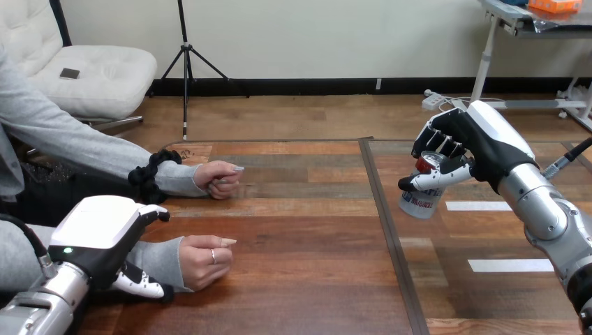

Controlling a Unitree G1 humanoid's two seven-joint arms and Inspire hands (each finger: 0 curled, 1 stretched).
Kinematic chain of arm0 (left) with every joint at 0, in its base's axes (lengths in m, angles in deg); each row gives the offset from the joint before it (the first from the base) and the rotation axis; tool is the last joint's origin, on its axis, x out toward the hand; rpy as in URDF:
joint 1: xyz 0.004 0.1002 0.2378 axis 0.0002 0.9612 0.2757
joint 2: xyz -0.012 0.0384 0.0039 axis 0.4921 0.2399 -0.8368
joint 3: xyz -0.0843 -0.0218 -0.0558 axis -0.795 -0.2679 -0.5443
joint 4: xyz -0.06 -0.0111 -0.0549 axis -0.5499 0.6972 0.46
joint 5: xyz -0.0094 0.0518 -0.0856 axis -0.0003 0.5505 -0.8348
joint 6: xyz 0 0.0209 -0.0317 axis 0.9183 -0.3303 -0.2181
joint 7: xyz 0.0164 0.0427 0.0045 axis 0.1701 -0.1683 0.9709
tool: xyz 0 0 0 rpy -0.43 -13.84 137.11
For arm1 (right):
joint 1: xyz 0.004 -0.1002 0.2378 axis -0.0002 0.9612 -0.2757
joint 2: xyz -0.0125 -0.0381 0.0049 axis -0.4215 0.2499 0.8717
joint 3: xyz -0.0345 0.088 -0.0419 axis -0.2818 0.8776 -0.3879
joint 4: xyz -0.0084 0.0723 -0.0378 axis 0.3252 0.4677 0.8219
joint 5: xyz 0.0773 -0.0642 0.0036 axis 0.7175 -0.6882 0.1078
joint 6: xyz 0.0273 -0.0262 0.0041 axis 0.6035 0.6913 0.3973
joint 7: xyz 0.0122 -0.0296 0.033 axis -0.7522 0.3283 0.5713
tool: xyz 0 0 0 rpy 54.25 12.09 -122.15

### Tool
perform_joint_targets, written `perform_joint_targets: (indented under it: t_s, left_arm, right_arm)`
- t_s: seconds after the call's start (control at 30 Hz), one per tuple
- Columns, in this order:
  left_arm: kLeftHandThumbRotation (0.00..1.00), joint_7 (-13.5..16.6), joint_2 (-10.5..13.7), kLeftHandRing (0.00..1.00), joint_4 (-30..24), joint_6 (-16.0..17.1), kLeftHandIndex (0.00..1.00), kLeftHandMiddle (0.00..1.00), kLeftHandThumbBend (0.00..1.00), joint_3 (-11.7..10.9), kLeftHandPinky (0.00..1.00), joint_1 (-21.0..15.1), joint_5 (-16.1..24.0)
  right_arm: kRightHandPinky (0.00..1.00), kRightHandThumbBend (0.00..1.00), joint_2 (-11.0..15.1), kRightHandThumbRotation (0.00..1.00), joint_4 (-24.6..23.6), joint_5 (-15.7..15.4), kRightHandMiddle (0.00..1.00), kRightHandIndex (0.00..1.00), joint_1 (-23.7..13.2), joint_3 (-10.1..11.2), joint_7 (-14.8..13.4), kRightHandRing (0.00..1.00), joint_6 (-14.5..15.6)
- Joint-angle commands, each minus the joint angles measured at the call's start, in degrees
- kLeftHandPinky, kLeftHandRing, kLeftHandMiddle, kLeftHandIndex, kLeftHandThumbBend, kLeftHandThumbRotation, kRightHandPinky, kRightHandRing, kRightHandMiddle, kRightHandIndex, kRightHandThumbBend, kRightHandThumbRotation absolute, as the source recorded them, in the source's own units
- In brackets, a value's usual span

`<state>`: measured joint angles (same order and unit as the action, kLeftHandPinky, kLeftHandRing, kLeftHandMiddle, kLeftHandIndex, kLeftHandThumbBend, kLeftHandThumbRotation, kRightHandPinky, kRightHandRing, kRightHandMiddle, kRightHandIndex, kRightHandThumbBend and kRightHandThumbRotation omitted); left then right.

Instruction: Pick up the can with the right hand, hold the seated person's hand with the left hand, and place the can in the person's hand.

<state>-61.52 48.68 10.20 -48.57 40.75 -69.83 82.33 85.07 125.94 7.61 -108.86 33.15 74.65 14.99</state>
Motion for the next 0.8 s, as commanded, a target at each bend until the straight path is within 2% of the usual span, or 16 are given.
perform_joint_targets:
  t_s: [0.0,0.47,0.77]
  left_arm:
    - [0.26,-2.39,2.86,0.79,1.23,-0.69,0.79,0.81,1.0,0.23,0.75,-2.36,-1.09]
    - [0.27,-8.78,3.52,0.82,-0.46,-2.42,0.81,0.83,1.0,0.38,0.78,-2.58,-3.69]
    - [0.25,-13.32,3.4,0.83,-1.12,-3.51,0.81,0.84,1.0,0.38,0.8,-2.8,-6.34]
  right_arm:
    - [0.37,0.77,1.27,0.0,-2.82,1.49,0.42,0.41,-3.39,1.31,-0.29,0.39,-1.15]
    - [0.36,0.79,1.22,0.0,-2.65,1.24,0.41,0.41,-3.42,1.28,-1.25,0.38,-1.32]
    - [0.36,0.78,1.14,0.0,-2.54,1.66,0.41,0.41,-3.5,1.5,-0.65,0.38,-1.56]
